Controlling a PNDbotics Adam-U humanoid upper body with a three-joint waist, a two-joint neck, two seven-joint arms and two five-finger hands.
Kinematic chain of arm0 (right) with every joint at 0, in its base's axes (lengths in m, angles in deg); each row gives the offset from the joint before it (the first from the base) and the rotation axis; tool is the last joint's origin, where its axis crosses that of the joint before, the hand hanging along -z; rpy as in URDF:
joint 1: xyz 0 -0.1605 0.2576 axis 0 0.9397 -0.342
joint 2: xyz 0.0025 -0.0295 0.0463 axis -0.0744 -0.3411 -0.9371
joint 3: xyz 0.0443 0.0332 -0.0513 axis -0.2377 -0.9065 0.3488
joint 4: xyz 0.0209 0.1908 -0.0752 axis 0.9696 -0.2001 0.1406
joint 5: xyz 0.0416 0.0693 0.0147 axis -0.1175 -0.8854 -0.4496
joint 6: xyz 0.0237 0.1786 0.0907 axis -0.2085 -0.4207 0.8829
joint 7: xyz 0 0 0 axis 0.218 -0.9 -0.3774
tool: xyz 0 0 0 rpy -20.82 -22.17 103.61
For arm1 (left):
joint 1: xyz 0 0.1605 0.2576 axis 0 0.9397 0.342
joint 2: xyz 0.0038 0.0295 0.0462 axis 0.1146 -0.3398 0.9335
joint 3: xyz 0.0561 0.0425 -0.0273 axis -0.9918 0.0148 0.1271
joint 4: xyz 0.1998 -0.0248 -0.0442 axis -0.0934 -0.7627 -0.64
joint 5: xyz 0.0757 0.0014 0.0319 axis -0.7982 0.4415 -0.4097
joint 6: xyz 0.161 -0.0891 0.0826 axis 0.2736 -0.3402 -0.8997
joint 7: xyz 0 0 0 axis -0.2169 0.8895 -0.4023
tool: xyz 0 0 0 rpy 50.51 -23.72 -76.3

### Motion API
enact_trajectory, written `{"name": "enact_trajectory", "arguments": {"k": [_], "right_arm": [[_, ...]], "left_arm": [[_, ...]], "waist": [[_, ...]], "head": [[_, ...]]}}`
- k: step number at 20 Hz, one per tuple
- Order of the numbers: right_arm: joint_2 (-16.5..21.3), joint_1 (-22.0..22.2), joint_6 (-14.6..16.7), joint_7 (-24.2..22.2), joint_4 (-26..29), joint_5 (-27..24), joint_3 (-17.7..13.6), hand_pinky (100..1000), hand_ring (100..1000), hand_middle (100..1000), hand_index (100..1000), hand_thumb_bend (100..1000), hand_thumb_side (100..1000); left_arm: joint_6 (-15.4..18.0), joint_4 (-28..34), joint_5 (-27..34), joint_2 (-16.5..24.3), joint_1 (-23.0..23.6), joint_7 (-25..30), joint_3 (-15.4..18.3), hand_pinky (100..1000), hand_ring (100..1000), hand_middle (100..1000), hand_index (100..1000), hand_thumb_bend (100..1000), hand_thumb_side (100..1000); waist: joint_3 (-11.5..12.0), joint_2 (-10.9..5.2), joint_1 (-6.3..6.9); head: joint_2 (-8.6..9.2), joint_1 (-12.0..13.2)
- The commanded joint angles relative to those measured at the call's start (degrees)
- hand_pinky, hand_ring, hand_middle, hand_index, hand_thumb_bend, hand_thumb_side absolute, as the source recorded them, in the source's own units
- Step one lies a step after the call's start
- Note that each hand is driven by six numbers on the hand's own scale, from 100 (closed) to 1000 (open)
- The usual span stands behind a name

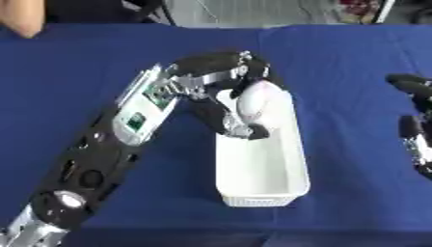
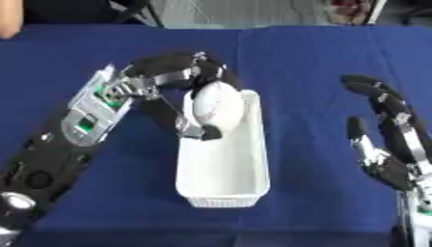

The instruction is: Pick up objects on the table and place them in the box.

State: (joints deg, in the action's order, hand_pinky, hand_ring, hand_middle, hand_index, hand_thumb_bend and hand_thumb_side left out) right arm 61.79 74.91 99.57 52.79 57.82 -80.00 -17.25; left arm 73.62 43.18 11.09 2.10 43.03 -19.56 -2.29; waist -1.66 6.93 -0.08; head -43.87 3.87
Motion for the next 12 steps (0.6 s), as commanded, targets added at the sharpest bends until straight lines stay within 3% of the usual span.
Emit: {"name": "enact_trajectory", "arguments": {"k": [1,2,4,6,8,12], "right_arm": [[0.7,-0.4,0.8,-1.0,0.6,-0.3,0.2,1000,902,845,863,127,564],[0.7,-0.4,0.8,-1.0,0.6,-0.3,0.2,1000,902,845,863,126,565],[0.7,-0.4,0.8,-1.0,0.6,-0.3,0.2,1000,902,845,863,128,564],[0.7,-0.4,0.8,-1.0,0.6,-0.3,0.2,1000,901,845,863,128,564],[0.7,-0.4,0.8,-1.0,0.6,-0.3,0.2,1000,901,845,863,127,564],[0.7,-0.3,0.8,-1.0,0.6,-0.3,0.2,1000,901,845,863,128,565]], "left_arm": [[2.3,-0.5,-2.3,-0.1,-0.5,1.4,-0.5,167,287,478,565,100,480],[3.1,-0.8,-3.2,-0.2,-0.5,1.8,-0.6,177,297,484,575,117,428],[5.1,-1.4,-4.9,-0.2,-0.4,3.0,-1.0,274,404,563,667,466,637],[7.2,-1.6,-6.4,-0.3,-0.3,3.6,-1.0,368,457,599,701,623,709],[8.9,-1.9,-8.1,-0.3,-0.2,3.1,-0.9,383,469,613,715,653,733],[11.1,-3.4,-11.3,-0.7,-0.1,0.5,-0.7,550,588,708,791,797,856]], "waist": [[0.0,-0.89,0.05],[0.0,-0.90,0.05],[-0.1,-0.89,0.05],[0.0,-0.87,0.06],[0.0,-0.84,0.06],[0.0,-0.77,0.03]], "head": [[0.27,0.5],[0.28,0.6],[0.36,0.6],[0.40,0.6],[0.44,0.6],[0.67,0.5]]}}
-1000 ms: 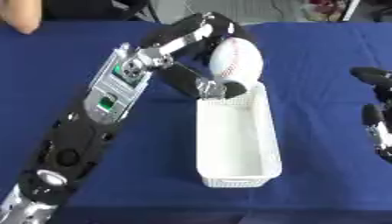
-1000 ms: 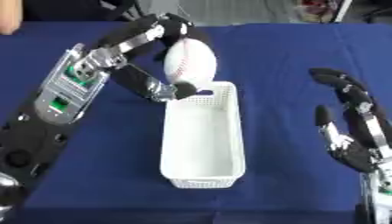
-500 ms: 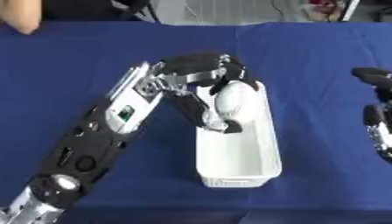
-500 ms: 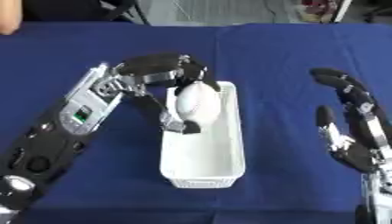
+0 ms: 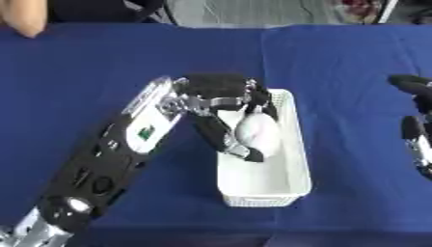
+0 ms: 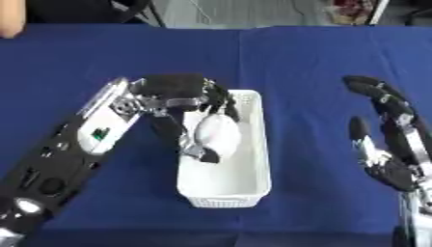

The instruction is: Pick up objects on the table and place them in the box.

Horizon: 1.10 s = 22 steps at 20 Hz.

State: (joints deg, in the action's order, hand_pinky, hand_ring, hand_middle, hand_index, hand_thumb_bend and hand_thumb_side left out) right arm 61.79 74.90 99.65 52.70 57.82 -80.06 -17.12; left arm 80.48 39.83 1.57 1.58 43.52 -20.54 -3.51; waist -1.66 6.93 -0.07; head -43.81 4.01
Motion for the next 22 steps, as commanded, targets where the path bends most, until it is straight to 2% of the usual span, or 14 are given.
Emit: {"name": "enact_trajectory", "arguments": {"k": [1,3,7,16,19,21,22], "right_arm": [[0.7,-0.3,0.7,-0.9,0.6,-0.3,0.0,1000,901,845,863,127,565],[0.7,-0.3,0.7,-0.9,0.6,-0.3,0.0,1000,901,845,863,126,565],[0.6,-0.2,0.7,-0.9,0.6,-0.3,0.0,1000,901,845,863,127,565],[0.6,-0.1,0.7,-0.9,0.6,-0.3,-0.1,1000,901,845,863,128,565],[0.6,-0.1,0.6,-0.8,0.6,-0.3,-0.2,1000,901,845,863,126,566],[0.6,-0.2,0.6,-0.7,0.7,-0.2,-0.3,1000,901,845,863,126,566],[0.6,-0.2,0.6,-0.7,0.7,-0.2,-0.4,1000,901,845,863,126,566]], "left_arm": [[4.7,-0.2,-2.4,-0.3,-0.6,0.6,0.6,590,624,733,809,815,883],[5.3,-0.5,-3.5,-0.4,-0.6,-1.1,0.7,634,666,760,825,813,928],[5.7,-1.0,-4.6,-0.5,-0.7,-3.4,0.6,645,670,763,828,810,928],[5.8,-1.2,-5.7,-0.4,-0.2,-4.8,1.0,647,668,762,829,797,917],[4.0,0.3,-3.2,-0.1,0.8,-6.7,2.7,607,636,769,801,538,913],[1.3,2.4,0.5,0.2,2.1,-8.1,4.4,589,623,781,774,318,925],[-0.6,4.0,3.1,0.3,3.1,-8.9,5.8,579,619,783,764,277,917]], "waist": [[0.0,-0.76,0.00],[0.0,-0.76,-0.01],[0.0,-0.79,0.00],[0.0,-0.80,0.02],[0.1,-0.77,-0.03],[0.2,-0.72,-0.05],[0.3,-0.69,-0.06]], "head": [[0.63,0.4],[0.68,0.4],[0.80,0.5],[0.91,0.5],[0.94,0.4],[0.97,0.2],[1.01,0.1]]}}
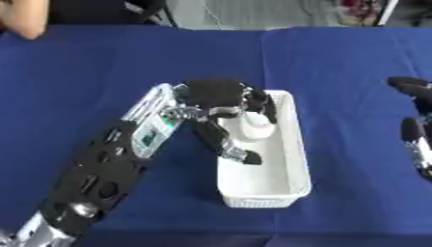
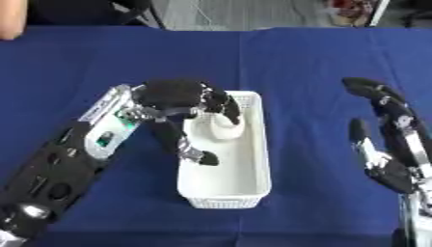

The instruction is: Pick up objects on the table and place them in the box.

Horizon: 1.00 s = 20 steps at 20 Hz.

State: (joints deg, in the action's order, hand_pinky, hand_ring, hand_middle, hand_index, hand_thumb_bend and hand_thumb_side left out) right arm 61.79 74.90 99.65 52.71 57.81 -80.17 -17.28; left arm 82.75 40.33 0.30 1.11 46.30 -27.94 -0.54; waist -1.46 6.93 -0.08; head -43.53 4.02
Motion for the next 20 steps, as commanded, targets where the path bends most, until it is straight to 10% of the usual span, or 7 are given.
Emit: {"name": "enact_trajectory", "arguments": {"k": [1,10,20], "right_arm": [[0.6,-0.2,0.6,-0.6,0.7,0.0,-0.3,1000,901,845,863,126,566],[0.6,-0.4,0.3,-0.1,0.9,0.4,-0.7,1000,901,844,863,127,566],[0.7,-0.5,0.2,0.2,1.0,0.8,-0.9,1000,900,844,863,126,566]], "left_arm": [[-5.1,5.5,6.1,1.3,1.1,-2.2,4.3,568,614,786,752,245,910],[-24.1,24.6,34.3,5.5,14.1,-8.3,16.7,486,600,807,684,163,938],[-33.9,31.2,41.9,1.8,22.2,-14.4,26.1,465,600,812,668,154,964]], "waist": [[0.2,-0.66,-0.05],[1.0,-0.46,0.09],[1.5,-0.35,0.26]], "head": [[0.75,-0.1],[1.24,-1.4],[1.40,-1.9]]}}
